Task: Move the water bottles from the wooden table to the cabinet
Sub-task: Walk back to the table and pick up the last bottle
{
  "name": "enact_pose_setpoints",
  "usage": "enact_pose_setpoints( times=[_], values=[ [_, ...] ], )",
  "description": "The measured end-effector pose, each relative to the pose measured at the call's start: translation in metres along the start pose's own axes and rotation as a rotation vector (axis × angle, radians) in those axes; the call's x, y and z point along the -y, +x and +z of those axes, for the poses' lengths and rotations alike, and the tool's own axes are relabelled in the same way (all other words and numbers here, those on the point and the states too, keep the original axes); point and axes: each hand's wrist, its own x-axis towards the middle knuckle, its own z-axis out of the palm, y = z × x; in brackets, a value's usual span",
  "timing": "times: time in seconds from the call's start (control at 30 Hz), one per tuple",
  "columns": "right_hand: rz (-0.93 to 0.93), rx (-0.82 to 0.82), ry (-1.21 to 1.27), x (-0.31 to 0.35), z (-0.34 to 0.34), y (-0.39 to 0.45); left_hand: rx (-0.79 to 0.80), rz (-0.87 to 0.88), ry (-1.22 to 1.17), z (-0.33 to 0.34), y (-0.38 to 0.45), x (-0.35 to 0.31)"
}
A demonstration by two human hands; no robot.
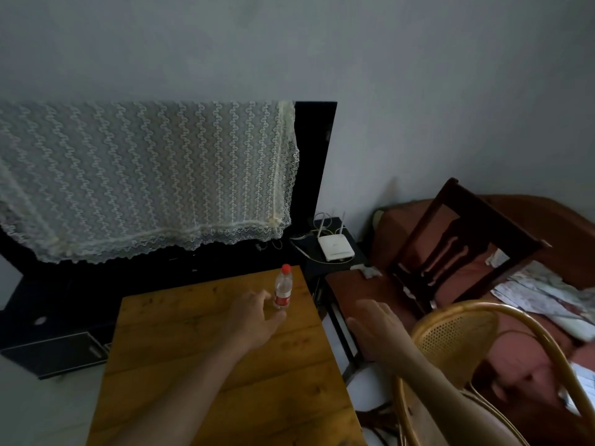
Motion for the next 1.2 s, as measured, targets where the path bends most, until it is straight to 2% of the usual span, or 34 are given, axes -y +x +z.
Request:
enact_pose_setpoints(
  times=[0.4,0.6,0.87,1.2],
  values=[
    [-0.026,0.237,0.084,-0.047,0.052,0.153,0.023,-0.149,0.038,0.043,0.102,0.012],
    [-0.035,0.278,0.015,-0.061,0.075,0.203,0.048,-0.161,0.077,0.062,0.163,0.019],
    [0.04,0.308,-0.024,-0.083,0.105,0.244,0.091,-0.19,-0.047,0.111,0.225,0.057],
    [0.072,0.336,0.001,-0.109,0.169,0.292,0.014,-0.201,-0.193,0.175,0.276,0.093]
  ],
)
